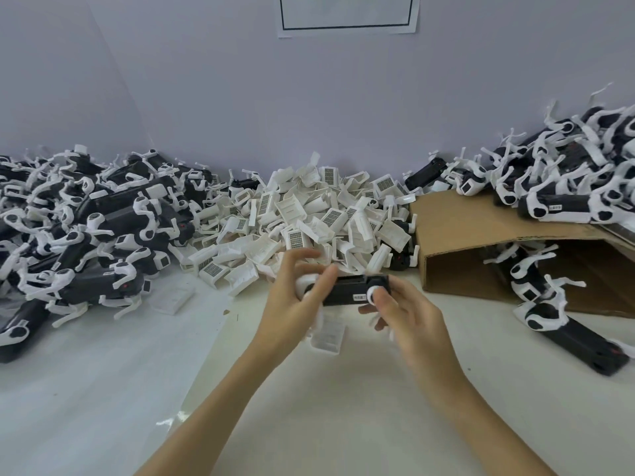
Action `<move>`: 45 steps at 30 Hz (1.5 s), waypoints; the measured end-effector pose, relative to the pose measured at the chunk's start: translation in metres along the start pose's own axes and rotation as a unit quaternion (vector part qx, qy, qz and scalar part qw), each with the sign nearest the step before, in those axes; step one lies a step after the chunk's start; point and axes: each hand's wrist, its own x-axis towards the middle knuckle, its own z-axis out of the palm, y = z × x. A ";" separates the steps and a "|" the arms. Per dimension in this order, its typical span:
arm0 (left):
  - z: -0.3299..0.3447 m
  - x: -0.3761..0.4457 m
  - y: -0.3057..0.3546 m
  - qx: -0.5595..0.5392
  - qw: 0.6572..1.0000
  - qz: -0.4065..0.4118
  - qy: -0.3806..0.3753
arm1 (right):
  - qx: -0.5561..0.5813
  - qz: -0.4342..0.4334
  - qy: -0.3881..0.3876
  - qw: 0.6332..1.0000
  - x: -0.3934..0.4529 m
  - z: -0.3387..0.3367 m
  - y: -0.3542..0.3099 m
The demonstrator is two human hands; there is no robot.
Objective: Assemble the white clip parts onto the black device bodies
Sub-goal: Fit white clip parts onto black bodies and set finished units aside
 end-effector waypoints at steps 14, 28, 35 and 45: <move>0.004 0.000 0.009 -0.116 0.969 -0.218 -0.022 | 0.052 0.133 -0.006 0.990 0.008 -0.007 -0.003; -0.011 0.011 -0.001 -0.227 0.940 -0.225 0.115 | -0.390 0.048 -0.118 0.912 0.021 -0.057 0.023; -0.007 0.010 0.002 -0.225 0.936 -0.205 0.177 | -0.388 -0.041 -0.109 0.914 0.012 -0.042 0.019; -0.008 0.011 0.002 -0.239 0.934 -0.193 0.183 | -0.373 -0.087 -0.205 0.901 -0.005 0.000 0.024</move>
